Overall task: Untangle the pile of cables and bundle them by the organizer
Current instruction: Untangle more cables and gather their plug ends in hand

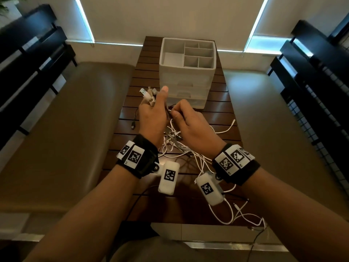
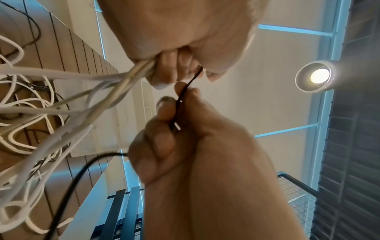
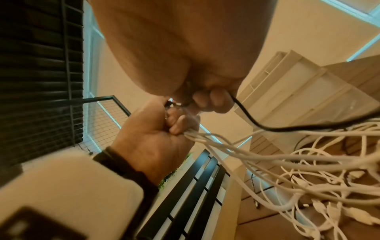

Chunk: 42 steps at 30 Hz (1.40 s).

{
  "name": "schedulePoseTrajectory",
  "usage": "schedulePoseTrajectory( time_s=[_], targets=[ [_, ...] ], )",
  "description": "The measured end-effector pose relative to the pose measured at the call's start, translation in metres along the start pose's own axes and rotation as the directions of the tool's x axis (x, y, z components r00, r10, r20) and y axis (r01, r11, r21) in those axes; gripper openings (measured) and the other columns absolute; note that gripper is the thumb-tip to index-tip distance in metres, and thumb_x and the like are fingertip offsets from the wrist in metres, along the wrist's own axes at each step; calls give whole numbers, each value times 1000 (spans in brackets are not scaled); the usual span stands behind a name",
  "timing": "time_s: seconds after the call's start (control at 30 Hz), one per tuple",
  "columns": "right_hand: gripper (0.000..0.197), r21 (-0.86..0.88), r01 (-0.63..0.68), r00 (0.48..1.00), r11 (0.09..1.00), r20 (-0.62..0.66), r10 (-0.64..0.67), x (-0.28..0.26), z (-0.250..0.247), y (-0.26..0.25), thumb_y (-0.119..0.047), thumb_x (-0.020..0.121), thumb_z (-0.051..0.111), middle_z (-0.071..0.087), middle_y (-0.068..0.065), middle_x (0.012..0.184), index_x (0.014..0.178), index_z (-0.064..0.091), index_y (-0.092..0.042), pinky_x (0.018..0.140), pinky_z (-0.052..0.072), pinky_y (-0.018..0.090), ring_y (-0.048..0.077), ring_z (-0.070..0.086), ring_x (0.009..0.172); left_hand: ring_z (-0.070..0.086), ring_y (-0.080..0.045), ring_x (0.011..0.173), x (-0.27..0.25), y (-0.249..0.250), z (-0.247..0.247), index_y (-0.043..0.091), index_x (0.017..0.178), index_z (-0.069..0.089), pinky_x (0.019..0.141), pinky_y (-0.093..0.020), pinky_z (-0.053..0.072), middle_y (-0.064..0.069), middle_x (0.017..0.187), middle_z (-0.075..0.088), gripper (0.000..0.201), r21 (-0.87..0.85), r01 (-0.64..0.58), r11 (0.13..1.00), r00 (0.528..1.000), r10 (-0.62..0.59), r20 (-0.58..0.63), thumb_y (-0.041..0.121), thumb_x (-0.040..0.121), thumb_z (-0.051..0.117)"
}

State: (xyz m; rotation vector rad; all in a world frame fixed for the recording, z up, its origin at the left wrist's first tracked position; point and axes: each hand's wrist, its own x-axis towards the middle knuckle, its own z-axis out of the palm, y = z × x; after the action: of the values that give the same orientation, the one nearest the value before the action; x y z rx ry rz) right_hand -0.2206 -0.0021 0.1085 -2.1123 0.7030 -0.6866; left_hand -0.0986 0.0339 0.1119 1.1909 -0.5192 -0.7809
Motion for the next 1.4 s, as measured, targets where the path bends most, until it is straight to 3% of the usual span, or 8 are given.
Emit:
schedulePoseTrajectory(
  time_s=[0.23,0.4,0.7,0.87,1.03,1.17,1.3,1.4],
  targets=[
    [28,-106,-11,997,994,70,18,-10,7,25,-32,112,41,60,-9,76,96,54,-13,62,42,24,5,56,65,33,-15,53,7,9,-4,22,67,47,49,-28,32,-1,61,38,40,-111,39,993,999,-40,-13,30,101,66],
    [28,-136,38,997,990,72,-28,-24,17,50,-34,112,39,63,-4,78,96,51,-14,63,45,29,12,60,67,43,-10,56,9,12,-6,22,66,49,55,-26,42,4,62,40,41,-286,107,952,993,-89,73,30,102,65],
    [42,-424,-44,955,905,248,163,-38,-21,52,-52,94,66,55,-11,106,122,59,-21,77,49,23,5,54,90,22,-8,39,13,18,-26,26,62,45,35,-22,20,7,51,29,45,-238,120,964,989,-94,117,18,103,62],
    [37,-614,42,964,788,232,129,-23,-60,10,-58,94,61,65,-11,87,100,68,-23,69,48,29,8,61,78,21,-9,38,13,11,-25,27,58,40,36,-23,18,8,47,28,50,-195,127,972,991,-118,60,25,103,63],
    [73,-528,114,964,842,265,36,-9,-20,3,-52,79,79,53,2,134,138,49,-21,103,43,33,18,48,122,20,-12,40,-3,9,-10,24,59,34,39,-24,20,6,50,24,52,-135,145,980,981,-124,153,32,101,64],
    [23,-112,-129,957,985,245,153,0,15,14,-23,88,79,65,-2,79,97,68,-5,65,45,28,4,57,67,17,-13,41,-11,9,-8,22,58,29,38,-22,21,5,49,22,54,-179,158,971,961,-110,253,29,101,63],
    [39,97,-202,939,975,302,165,-12,31,25,-19,92,64,47,5,48,56,51,-10,46,35,30,12,40,41,15,-13,40,-16,14,-11,22,57,29,39,-18,20,4,49,21,54,-164,148,975,942,-89,322,20,102,59],
    [50,30,-168,951,985,269,154,-18,28,35,-18,99,64,40,0,49,53,44,-18,49,28,28,9,32,45,14,-11,39,-17,13,-13,22,57,27,38,-18,19,4,48,20,55,-191,179,965,942,-112,317,15,103,57]
  ],
)
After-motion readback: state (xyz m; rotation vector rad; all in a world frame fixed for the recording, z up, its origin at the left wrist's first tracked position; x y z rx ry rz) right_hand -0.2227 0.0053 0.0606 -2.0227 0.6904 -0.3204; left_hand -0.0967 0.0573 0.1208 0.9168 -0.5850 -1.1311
